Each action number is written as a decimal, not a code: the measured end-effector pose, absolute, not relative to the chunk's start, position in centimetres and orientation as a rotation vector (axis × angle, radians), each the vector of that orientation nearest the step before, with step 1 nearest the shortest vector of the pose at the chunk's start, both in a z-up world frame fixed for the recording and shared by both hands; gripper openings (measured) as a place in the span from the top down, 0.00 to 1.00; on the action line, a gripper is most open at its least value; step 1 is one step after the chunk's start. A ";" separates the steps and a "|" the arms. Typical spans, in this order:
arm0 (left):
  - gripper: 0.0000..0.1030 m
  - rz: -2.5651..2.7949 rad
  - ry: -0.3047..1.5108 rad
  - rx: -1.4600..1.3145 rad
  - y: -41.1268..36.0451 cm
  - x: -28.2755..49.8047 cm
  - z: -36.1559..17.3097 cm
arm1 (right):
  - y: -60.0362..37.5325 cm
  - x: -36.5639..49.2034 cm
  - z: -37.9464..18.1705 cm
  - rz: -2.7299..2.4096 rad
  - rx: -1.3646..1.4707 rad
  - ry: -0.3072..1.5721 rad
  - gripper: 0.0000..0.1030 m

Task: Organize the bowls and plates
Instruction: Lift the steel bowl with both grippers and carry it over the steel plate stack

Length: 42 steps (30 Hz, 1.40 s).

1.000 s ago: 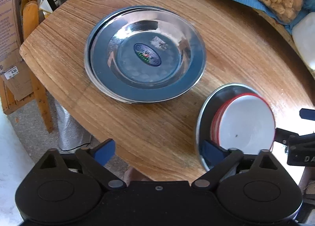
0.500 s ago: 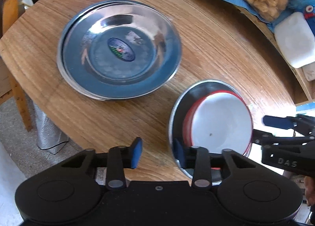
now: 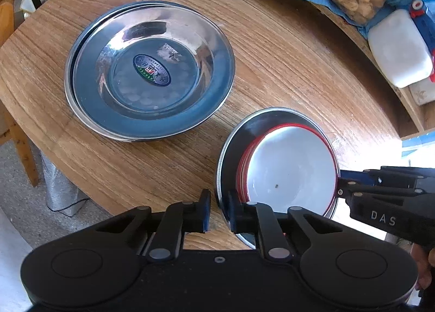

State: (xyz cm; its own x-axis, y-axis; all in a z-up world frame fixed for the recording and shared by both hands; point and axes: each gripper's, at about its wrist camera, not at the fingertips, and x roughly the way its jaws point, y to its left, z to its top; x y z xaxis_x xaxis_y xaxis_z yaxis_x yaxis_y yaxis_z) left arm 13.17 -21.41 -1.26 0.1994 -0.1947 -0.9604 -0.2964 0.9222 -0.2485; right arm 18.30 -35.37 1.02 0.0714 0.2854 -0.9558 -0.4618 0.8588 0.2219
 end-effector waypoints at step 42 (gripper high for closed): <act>0.91 -0.079 1.315 -0.341 -18.8 15.4 2.0 | -34.7 17.9 3.4 0.403 0.158 1.351 0.90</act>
